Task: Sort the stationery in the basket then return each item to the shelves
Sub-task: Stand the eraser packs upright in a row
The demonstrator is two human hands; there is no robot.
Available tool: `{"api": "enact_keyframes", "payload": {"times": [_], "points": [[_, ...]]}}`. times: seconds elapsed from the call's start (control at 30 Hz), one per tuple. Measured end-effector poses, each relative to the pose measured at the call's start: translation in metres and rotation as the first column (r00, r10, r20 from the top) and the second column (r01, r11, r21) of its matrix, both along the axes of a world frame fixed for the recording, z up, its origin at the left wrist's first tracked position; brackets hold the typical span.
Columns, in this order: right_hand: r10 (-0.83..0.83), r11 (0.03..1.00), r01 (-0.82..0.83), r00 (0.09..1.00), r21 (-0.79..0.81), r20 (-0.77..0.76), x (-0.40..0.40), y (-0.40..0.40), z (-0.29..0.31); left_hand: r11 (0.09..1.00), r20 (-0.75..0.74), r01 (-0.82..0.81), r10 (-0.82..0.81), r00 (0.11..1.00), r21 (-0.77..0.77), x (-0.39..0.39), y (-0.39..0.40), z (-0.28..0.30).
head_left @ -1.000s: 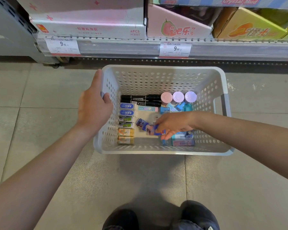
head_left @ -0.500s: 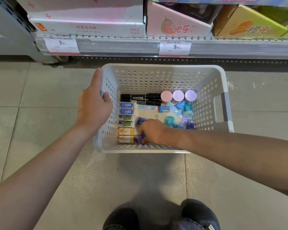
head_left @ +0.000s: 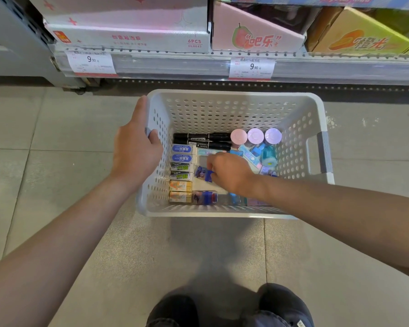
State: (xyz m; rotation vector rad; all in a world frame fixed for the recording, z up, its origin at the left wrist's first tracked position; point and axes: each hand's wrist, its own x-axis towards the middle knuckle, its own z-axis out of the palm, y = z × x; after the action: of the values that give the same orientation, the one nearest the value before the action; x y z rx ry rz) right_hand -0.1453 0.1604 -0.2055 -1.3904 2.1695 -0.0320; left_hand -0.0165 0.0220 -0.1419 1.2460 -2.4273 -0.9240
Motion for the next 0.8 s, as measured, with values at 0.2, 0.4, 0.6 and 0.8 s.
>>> {"api": "enact_keyframes", "payload": {"times": [0.2,0.4,0.6,0.8], "points": [[0.021,0.99,-0.029,0.998,0.141,0.059,0.003,-0.006,-0.016,1.0,0.008,-0.005,0.005,1.0,0.023,-0.001,0.0,0.001],[0.089,0.984,-0.121,0.97,0.134,0.225,-0.004,-0.003,-0.019,1.0,0.0,-0.008,0.008,1.0,0.016,0.0,-0.002,-0.001],[0.101,0.988,-0.134,0.938,0.078,0.333,-0.007,0.007,-0.029,1.0,0.003,0.001,-0.002,1.0,0.022,0.0,-0.001,0.0],[0.06,0.972,-0.157,0.887,0.177,0.457,-0.024,0.007,-0.007,1.0,0.003,0.007,-0.007,1.0,0.026,0.001,0.0,0.001]]}}
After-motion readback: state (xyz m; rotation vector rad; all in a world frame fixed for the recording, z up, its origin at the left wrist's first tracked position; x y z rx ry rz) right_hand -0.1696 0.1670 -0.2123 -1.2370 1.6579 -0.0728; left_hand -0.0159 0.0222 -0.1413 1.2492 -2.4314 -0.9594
